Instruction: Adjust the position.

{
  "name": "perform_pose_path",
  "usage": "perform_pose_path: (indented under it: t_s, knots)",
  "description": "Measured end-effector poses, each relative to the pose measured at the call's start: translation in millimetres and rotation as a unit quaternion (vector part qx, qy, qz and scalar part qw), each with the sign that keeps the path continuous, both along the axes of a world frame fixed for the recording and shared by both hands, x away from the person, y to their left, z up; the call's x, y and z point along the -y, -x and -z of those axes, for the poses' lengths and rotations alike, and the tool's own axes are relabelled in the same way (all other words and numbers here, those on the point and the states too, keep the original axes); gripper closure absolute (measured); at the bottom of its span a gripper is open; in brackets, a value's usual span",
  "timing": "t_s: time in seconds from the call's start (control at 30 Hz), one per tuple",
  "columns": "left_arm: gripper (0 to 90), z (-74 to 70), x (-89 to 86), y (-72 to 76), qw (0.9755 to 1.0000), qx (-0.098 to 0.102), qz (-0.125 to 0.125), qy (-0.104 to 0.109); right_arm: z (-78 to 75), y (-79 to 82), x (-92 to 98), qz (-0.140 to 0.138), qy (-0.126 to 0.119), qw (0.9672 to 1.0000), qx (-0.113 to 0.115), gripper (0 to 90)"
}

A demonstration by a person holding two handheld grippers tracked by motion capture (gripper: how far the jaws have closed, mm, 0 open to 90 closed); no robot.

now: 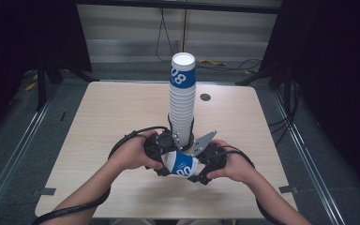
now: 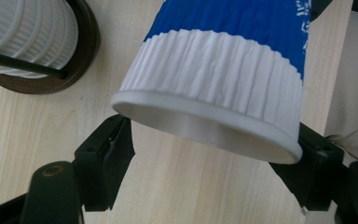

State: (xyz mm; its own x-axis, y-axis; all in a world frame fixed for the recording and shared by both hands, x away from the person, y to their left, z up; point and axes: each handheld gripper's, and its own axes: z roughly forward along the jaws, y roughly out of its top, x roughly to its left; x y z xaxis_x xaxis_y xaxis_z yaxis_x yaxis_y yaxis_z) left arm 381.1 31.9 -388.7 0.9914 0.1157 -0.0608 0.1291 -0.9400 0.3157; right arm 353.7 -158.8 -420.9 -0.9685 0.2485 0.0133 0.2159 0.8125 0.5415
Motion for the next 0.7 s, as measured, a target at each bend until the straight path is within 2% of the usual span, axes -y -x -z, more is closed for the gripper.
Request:
perform_pose_path:
  t_s: [0.13, 0.23, 0.3, 0.4, 0.43, 0.57, 0.7]
  knots:
    - [24.6, -0.5, 1.6, 0.0, 0.9999, -0.004, -0.002, -0.017, 2.2, -0.1, -0.7, 0.001, -0.004, 1.0000, -0.001, 16.5]
    - [24.6, -0.8, 1.8, -0.2, 0.9998, -0.008, -0.004, -0.017, 3.9, 0.3, -1.3, 0.004, -0.004, 1.0000, -0.004, 16.7]
    - [24.6, -1.7, 2.6, -0.3, 0.9997, -0.006, 0.001, -0.025, 4.7, 0.2, -1.8, 0.002, -0.006, 1.0000, -0.004, 17.5]
    - [24.5, -2.1, 4.3, 1.5, 0.9997, -0.009, -0.004, -0.024, 5.1, -0.1, -2.6, 0.001, -0.006, 1.0000, -0.005, 19.6]
    - [24.4, -3.2, 4.8, 0.6, 0.9996, -0.005, 0.003, -0.027, 5.3, 0.0, -3.2, 0.001, -0.006, 1.0000, -0.005, 20.5]
    - [24.2, -3.1, 5.8, 1.3, 0.9995, -0.005, 0.005, -0.031, 6.1, 0.9, -6.1, -0.006, -0.009, 0.9999, -0.008, 30.3]
    - [23.6, -3.8, 4.5, 1.1, 0.9997, -0.004, 0.008, -0.021, 9.9, 2.1, -7.7, -0.008, -0.006, 0.9999, -0.007, 30.8]
